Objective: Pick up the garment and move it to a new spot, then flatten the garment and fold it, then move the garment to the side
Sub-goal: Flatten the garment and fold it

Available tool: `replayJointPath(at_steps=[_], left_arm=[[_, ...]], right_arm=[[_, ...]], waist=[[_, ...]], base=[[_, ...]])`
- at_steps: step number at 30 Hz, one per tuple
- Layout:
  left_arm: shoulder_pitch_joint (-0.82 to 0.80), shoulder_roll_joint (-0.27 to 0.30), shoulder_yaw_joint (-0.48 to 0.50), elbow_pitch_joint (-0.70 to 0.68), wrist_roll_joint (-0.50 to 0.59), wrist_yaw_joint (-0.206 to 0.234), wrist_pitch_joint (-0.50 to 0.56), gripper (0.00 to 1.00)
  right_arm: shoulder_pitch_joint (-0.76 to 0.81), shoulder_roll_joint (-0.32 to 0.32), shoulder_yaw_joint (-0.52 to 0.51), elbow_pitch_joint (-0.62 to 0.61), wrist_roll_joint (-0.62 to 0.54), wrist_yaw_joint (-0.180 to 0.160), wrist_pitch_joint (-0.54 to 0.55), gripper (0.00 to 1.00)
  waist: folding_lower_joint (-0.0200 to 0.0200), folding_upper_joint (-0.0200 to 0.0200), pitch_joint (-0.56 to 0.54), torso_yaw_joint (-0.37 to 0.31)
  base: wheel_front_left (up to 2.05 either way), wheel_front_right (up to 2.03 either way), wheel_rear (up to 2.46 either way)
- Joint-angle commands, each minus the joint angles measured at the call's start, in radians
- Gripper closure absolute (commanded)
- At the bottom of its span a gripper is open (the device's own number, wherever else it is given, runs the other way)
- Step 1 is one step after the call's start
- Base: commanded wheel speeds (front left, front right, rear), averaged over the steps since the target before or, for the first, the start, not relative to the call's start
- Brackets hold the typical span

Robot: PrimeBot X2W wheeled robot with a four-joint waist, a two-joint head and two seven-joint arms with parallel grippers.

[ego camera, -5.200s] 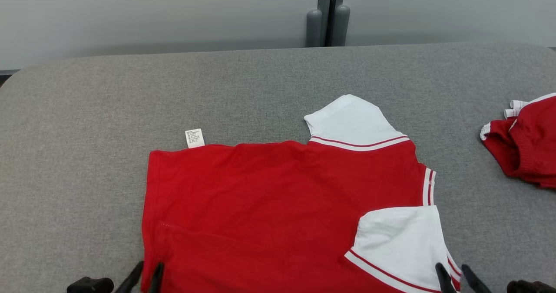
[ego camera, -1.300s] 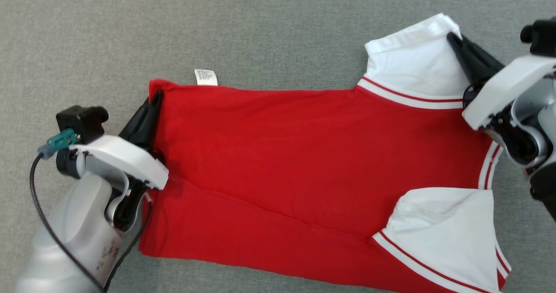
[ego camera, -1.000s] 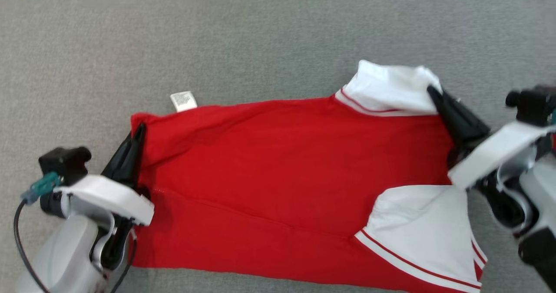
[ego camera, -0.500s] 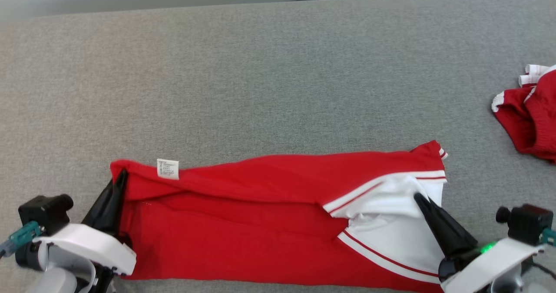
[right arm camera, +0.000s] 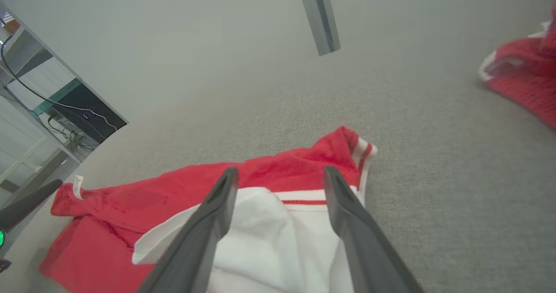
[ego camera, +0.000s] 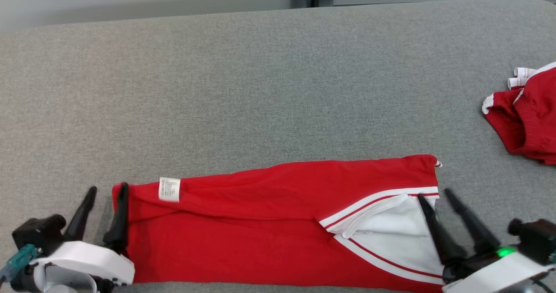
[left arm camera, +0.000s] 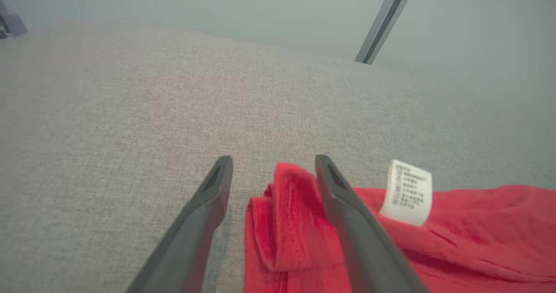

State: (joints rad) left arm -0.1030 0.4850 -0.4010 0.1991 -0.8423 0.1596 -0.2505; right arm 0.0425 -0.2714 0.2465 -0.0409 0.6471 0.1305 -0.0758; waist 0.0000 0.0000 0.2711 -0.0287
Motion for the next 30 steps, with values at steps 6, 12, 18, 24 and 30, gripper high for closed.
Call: replayJointPath(at_steps=[6, 12, 18, 24, 30], left_arm=[[0.022, -0.083, 0.174, -0.136, 0.175, 0.027, -0.013, 0.0], [0.04, -0.16, 0.294, -0.25, 0.351, 0.0, -0.013, 0.0], [0.05, -0.199, 0.319, -0.288, 0.448, -0.041, -0.013, 0.0], [0.078, -0.22, 0.311, -0.251, 0.497, -0.074, -0.014, 0.0], [0.081, -0.229, 0.313, -0.216, 0.511, -0.098, -0.014, 0.0]], right_arm=[[-0.009, 0.046, -0.109, -0.072, -0.114, 0.001, -0.081, 0.0], [-0.068, 0.049, -0.183, -0.112, -0.197, 0.001, -0.095, 0.0], [-0.082, 0.093, -0.256, -0.11, -0.306, 0.001, -0.096, 0.0], [-0.051, 0.131, -0.258, -0.064, -0.334, 0.001, -0.085, 0.0], [-0.054, 0.134, -0.254, -0.022, -0.33, 0.001, -0.1, 0.0]], waist=[[0.0, 0.0, -0.021, 0.012], [0.0, 0.0, -0.04, 0.013], [0.0, 0.0, -0.055, 0.03], [0.0, 0.0, -0.058, 0.036], [0.0, 0.0, -0.052, 0.041]], base=[[0.0, 0.0, 0.0], [0.0, 0.0, 0.0], [0.0, 0.0, 0.0], [0.0, 0.0, 0.0], [0.0, 0.0, 0.0]])
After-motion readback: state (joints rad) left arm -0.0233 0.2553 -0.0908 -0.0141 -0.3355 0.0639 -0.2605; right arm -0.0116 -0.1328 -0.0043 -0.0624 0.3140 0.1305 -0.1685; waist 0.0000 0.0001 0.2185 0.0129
